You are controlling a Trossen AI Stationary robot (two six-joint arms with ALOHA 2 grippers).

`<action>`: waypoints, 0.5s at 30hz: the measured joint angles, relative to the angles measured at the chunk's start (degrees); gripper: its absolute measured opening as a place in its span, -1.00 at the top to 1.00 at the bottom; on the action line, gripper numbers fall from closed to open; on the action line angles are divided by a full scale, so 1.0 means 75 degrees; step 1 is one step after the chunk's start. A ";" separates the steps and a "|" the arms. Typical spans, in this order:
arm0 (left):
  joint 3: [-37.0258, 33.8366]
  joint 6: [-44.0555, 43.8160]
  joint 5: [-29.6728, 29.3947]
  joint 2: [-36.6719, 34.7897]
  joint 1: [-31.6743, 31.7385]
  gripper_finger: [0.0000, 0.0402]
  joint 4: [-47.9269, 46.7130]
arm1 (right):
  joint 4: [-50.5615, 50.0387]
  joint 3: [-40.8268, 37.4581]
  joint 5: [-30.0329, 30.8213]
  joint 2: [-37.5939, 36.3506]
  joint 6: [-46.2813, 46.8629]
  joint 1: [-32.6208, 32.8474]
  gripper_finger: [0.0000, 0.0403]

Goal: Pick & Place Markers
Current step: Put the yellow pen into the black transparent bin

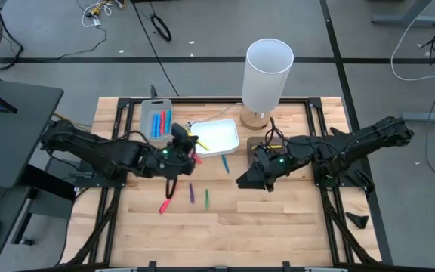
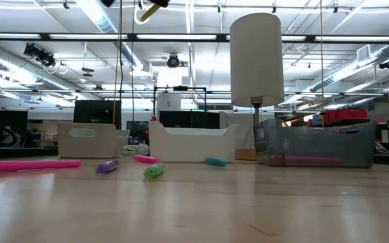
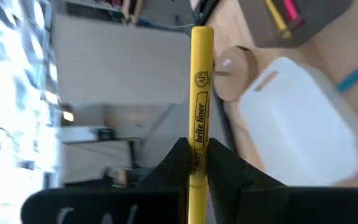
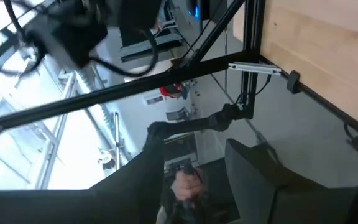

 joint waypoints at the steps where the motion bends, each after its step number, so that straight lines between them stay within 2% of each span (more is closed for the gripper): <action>1: 0.0000 0.0346 -0.0088 0.0101 0.0000 0.83 0.0287 | -0.0004 0.0000 -0.0021 0.0002 0.0082 -0.0025 0.16; 9: -0.0006 0.2924 -0.0066 0.0695 -0.0013 0.83 0.2993 | -0.0136 0.0000 -0.0024 0.0002 0.0089 -0.0276 0.16; 15: -0.0003 0.3374 0.0437 0.0848 -0.0167 0.83 0.3615 | -0.0238 0.0000 -0.0022 0.0002 -0.0133 -0.0554 0.16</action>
